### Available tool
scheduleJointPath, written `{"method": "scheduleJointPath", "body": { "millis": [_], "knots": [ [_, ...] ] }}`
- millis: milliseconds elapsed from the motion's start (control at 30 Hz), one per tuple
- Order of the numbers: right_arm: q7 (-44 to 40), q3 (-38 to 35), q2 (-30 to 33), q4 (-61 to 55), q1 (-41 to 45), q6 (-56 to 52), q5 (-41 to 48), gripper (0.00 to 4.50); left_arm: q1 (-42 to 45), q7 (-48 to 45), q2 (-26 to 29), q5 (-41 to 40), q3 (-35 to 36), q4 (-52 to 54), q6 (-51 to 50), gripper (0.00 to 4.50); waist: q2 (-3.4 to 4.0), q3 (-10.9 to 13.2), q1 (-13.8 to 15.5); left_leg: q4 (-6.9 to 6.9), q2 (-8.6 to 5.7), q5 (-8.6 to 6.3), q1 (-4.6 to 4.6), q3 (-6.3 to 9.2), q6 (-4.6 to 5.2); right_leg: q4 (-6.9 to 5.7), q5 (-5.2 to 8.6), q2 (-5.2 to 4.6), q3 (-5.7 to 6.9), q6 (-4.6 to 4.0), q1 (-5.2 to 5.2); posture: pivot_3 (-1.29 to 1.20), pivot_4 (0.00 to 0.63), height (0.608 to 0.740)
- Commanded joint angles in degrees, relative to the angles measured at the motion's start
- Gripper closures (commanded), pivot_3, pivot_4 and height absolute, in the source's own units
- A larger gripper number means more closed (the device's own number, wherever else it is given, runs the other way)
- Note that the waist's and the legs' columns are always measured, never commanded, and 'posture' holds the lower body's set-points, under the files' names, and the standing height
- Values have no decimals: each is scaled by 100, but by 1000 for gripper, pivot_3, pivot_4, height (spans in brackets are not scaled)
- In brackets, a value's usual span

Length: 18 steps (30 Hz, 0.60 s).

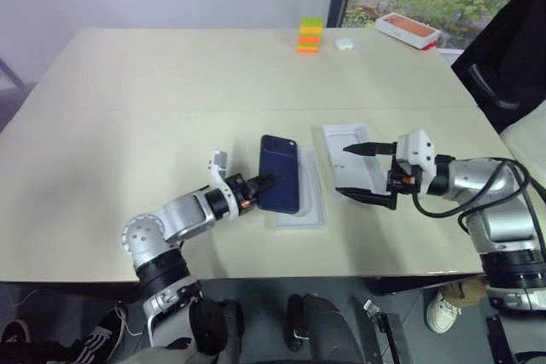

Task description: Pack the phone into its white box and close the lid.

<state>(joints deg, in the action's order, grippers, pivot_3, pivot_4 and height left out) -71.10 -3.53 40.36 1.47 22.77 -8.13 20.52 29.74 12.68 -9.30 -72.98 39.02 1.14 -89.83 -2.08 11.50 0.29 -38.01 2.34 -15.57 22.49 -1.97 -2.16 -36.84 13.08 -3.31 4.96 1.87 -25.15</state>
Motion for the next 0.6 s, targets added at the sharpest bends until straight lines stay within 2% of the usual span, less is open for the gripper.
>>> {"method": "scheduleJointPath", "body": {
  "millis": [33, 133, 567, 600],
  "knots": [
    [122, -29, -7, -222, -2, 14, 73, 45, 1, 107, -17, -401, -248, 102, 177, 4500, 0, 0, 28, 0, 0, 0, -1, 0, 0, -1, 0, 2, 1, 0, 0, 0, 150, 740],
    [188, 9, -9, -278, 20, -22, 85, 45, -43, 187, 34, -288, -479, 128, 409, 4500, 1, 0, 48, 0, 1, 0, -1, 0, 0, -3, 0, 6, 5, -2, 0, 0, 150, 740],
    [368, 183, -63, -217, 166, 2, 25, 45, -197, 346, 295, -906, -1175, -151, 726, 4500, 1, 0, 49, -3, 0, 0, 1, 0, 0, 1, -1, 4, 5, -3, 3, 0, 150, 740],
    [383, 193, -64, -212, 170, 7, 26, 7, -198, 369, 317, -943, -1226, -165, 760, 4021, 1, 0, 50, -4, 0, 0, 1, 0, 0, 1, -1, 4, 6, -3, 4, 0, 150, 740]
  ]
}}
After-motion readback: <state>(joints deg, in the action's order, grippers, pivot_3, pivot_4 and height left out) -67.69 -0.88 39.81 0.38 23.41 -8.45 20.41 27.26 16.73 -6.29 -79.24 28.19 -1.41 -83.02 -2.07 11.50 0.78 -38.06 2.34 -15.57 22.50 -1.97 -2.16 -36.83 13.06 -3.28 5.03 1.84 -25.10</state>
